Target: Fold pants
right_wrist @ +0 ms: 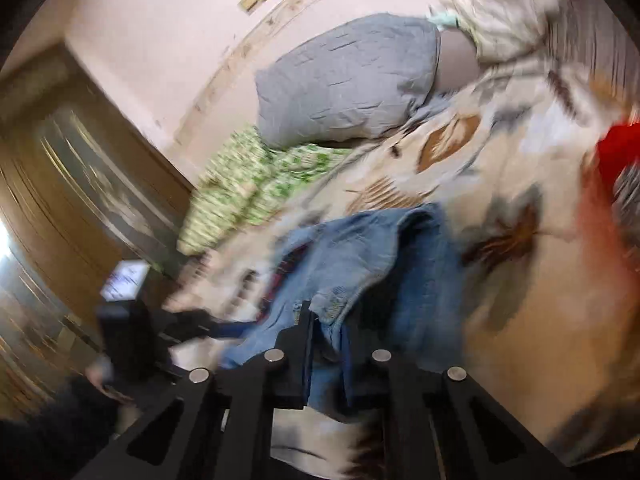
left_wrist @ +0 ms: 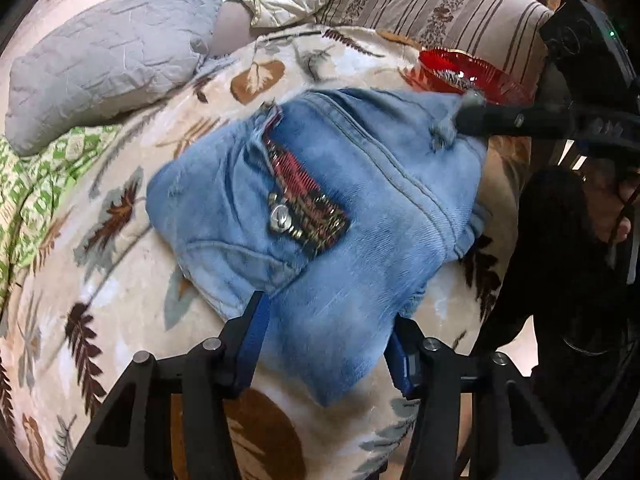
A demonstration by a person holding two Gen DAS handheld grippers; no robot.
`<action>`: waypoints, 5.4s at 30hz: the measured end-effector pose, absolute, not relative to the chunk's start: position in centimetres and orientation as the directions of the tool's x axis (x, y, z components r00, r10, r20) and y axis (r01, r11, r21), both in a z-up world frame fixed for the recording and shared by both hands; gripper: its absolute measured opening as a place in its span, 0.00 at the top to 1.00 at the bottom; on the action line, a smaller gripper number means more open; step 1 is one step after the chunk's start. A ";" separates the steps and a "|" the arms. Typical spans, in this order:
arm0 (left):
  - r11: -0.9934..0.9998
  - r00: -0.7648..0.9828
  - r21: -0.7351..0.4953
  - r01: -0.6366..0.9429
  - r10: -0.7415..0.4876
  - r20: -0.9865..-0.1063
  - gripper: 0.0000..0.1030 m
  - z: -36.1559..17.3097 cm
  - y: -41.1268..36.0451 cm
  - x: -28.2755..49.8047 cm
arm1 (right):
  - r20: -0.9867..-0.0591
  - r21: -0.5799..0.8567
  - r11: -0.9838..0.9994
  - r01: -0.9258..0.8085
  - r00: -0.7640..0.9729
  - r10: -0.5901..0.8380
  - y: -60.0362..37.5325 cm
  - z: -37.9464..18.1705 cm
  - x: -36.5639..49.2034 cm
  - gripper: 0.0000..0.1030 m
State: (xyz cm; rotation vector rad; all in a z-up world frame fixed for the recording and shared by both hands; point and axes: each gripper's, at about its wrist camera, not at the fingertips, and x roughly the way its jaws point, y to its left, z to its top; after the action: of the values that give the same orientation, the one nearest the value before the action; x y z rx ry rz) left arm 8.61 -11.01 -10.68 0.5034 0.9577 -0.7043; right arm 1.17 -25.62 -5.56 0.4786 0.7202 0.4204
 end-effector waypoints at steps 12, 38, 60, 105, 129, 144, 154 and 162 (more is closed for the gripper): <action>0.702 0.358 -0.002 0.713 -0.366 -0.859 0.28 -8.2 -8.4 7.8 | -0.538 0.566 0.814 -0.127 0.691 0.482 -27.8 -5.5 1.5 0.13; 0.866 0.258 -0.384 0.321 -0.470 -0.844 0.16 -13.5 -6.0 18.9 | -0.735 0.440 0.893 -0.098 0.532 0.421 -27.9 -8.5 13.4 0.95; 0.827 0.252 -0.509 0.240 -0.559 -0.790 0.07 -11.9 -4.4 17.9 | -0.696 0.643 0.765 0.021 0.432 0.573 -29.8 -8.4 10.3 0.08; 0.841 0.428 -0.480 0.248 -0.540 -0.725 0.63 -7.6 0.3 21.0 | -0.727 0.251 0.929 -0.271 0.582 0.366 -15.2 -1.6 14.0 0.74; 0.936 0.422 -0.333 0.110 -0.347 -0.837 0.05 -13.8 0.9 24.1 | -0.850 0.297 0.941 -0.165 0.403 0.339 -16.1 -10.6 19.3 0.00; 0.965 0.574 -0.181 0.190 -0.259 -0.777 0.00 -6.7 0.5 18.0 | -0.785 0.137 0.983 -0.125 0.591 0.185 -17.8 -2.3 14.9 0.00; 0.982 0.653 -0.001 0.191 -0.128 -0.746 0.00 -5.5 -0.9 12.4 | -0.753 0.118 0.984 -0.137 0.633 0.179 -17.7 0.4 9.3 0.00; 0.949 0.631 0.071 0.307 -0.147 -0.762 0.00 -6.4 -2.1 8.7 | -0.781 0.219 0.965 -0.141 0.567 0.260 -19.3 -2.5 6.2 0.00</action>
State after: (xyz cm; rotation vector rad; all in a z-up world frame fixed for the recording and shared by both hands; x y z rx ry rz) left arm 8.71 -2.08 -6.41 0.2014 0.8506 -0.2620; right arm 6.22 -19.27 -2.47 0.1371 0.9393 0.2369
